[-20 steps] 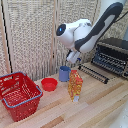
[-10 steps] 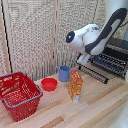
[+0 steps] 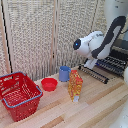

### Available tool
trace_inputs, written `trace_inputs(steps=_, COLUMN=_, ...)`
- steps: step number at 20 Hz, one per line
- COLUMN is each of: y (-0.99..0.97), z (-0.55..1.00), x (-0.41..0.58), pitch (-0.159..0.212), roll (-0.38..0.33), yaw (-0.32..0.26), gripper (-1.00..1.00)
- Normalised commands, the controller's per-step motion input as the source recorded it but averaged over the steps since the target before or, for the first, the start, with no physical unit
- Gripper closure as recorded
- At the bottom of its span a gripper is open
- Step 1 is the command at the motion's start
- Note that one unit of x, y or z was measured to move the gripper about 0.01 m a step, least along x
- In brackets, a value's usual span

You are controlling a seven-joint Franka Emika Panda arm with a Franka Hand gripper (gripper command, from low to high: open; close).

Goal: Extend the gripper towards the oven tray handle. Grasp the handle and carefully pull the tray out of the oven. Move the gripper above the red bowl. Grab the red bowl gently. Lift the bowl and place it onto the oven tray.

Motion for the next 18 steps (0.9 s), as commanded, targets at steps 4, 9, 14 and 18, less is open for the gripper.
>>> trace_inputs(steps=4, y=-0.65, z=-0.07, x=-0.007, pitch=0.0, roll=-0.024, yaw=0.04, gripper=-1.0)
trace_inputs(steps=9, y=-0.59, z=-0.07, x=0.0, pitch=0.0, roll=0.007, yaw=0.036, gripper=-1.0)
trace_inputs(steps=14, y=-0.74, z=0.09, x=0.0, pitch=-0.018, roll=0.055, yaw=0.02, gripper=-1.0)
trace_inputs(steps=18, y=-0.68, z=0.07, x=0.003, pitch=-0.009, roll=0.06, yaw=0.011, gripper=-1.0)
